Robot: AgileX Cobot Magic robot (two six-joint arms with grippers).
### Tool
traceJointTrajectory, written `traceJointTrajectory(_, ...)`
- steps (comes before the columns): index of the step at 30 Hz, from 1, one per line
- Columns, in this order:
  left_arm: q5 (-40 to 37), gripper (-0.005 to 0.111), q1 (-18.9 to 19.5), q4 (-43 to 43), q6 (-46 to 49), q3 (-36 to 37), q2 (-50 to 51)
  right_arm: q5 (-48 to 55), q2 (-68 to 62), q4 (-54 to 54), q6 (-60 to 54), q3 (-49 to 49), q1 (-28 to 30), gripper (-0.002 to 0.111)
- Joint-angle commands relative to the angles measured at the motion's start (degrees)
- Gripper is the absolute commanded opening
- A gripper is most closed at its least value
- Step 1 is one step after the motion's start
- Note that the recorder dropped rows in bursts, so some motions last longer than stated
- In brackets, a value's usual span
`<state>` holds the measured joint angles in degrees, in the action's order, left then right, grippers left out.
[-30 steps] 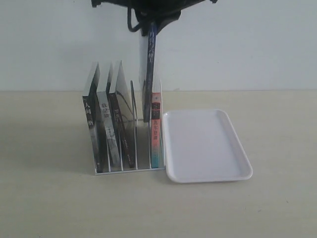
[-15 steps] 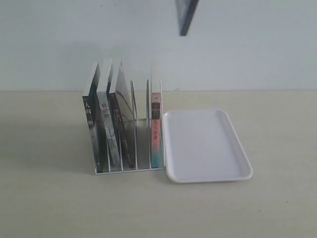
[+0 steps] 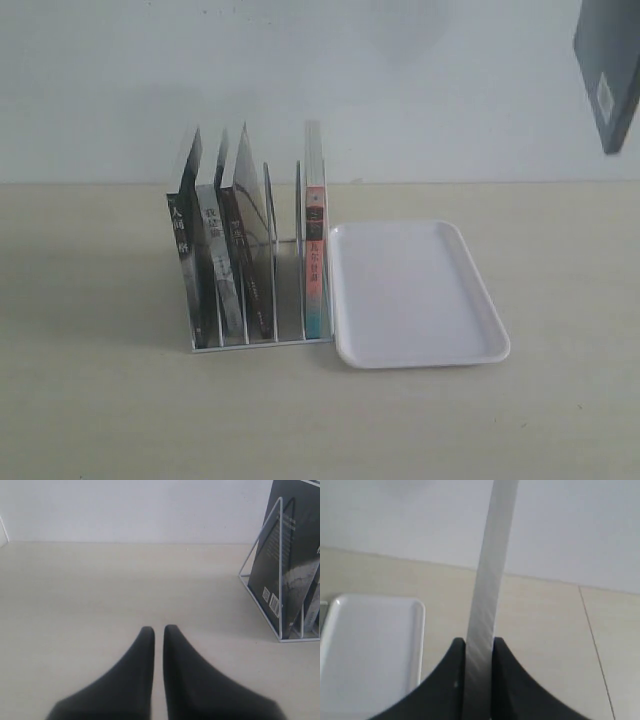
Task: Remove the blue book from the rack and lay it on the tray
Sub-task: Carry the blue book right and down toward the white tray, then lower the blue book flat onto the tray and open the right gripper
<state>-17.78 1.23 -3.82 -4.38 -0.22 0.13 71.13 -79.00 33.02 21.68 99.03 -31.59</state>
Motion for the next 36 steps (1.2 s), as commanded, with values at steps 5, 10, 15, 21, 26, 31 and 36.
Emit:
traceJointTrajectory(5,0.22,0.006,-0.46,-0.17,0.12,0.22,-0.13,-20.28,0.36,-6.4,-38.45,-17.75,2.41,0.0)
traceJointTrajectory(10,0.22,0.006,-0.46,-0.17,0.12,0.22,-0.13,-32.78,0.36,-14.32,-57.06,-27.17,2.41,0.0)
traceJointTrajectory(15,0.22,0.006,-0.46,-0.17,0.12,0.22,-0.13,-44.8,0.36,-14.3,-59.79,-34.84,2.52,0.0)
traceJointTrajectory(21,0.22,0.006,-0.46,-0.17,0.12,0.22,-0.13,-55.94,0.36,-14.3,-61.58,-41.15,2.52,0.0)
traceJointTrajectory(26,0.22,0.006,-0.46,-0.17,0.12,0.22,-0.13,-59.05,-1.38,-15.1,-61.87,-43.66,2.52,0.0)
traceJointTrajectory(31,0.22,0.006,-0.46,-0.17,0.12,0.22,-0.13,-60.49,-5.09,-17.3,-60.32,-44.35,2.52,0.0)
traceJointTrajectory(36,0.22,0.006,-0.46,-0.17,0.12,0.22,-0.13,-61.26,-8.37,-17.36,-59.31,-44.35,2.52,0.0)
